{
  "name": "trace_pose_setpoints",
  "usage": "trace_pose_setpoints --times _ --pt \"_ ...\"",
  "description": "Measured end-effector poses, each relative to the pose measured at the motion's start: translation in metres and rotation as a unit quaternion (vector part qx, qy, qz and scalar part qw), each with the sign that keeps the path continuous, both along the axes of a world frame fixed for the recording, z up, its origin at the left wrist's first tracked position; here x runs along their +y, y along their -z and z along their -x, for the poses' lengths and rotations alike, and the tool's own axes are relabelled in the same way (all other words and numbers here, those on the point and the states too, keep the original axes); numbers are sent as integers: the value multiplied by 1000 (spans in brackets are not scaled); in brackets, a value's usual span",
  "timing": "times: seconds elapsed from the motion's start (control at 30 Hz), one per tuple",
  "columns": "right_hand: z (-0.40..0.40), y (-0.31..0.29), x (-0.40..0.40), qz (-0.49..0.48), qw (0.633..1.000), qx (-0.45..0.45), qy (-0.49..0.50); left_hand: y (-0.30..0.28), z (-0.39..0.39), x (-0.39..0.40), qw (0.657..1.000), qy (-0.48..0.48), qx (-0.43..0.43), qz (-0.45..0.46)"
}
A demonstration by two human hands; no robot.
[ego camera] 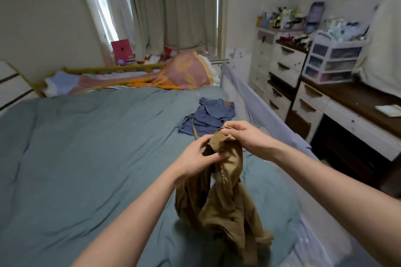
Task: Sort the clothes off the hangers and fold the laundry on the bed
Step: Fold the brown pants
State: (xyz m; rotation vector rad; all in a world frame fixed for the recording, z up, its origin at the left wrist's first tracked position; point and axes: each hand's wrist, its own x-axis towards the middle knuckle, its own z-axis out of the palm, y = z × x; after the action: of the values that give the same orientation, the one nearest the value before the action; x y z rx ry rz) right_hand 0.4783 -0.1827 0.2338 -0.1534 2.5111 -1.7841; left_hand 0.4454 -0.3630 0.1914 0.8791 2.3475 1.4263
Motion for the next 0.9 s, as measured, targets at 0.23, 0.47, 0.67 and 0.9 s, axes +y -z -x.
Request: trace_pose_setpoints --times 0.23,0.47,0.67,0.9 --pt "-100 -3 -50 111 984 -6 137 -15 -88 -25 997 -41 -6 -72" --pt "-186 40 -82 71 984 -138 85 -29 -112 -44 989 -143 6 -44" --pt "-190 53 -100 -65 989 -107 79 -31 -117 -58 965 -251 -51 -57" --pt "-183 89 -108 -48 993 -76 74 -51 -106 -91 909 -355 -172 -133"
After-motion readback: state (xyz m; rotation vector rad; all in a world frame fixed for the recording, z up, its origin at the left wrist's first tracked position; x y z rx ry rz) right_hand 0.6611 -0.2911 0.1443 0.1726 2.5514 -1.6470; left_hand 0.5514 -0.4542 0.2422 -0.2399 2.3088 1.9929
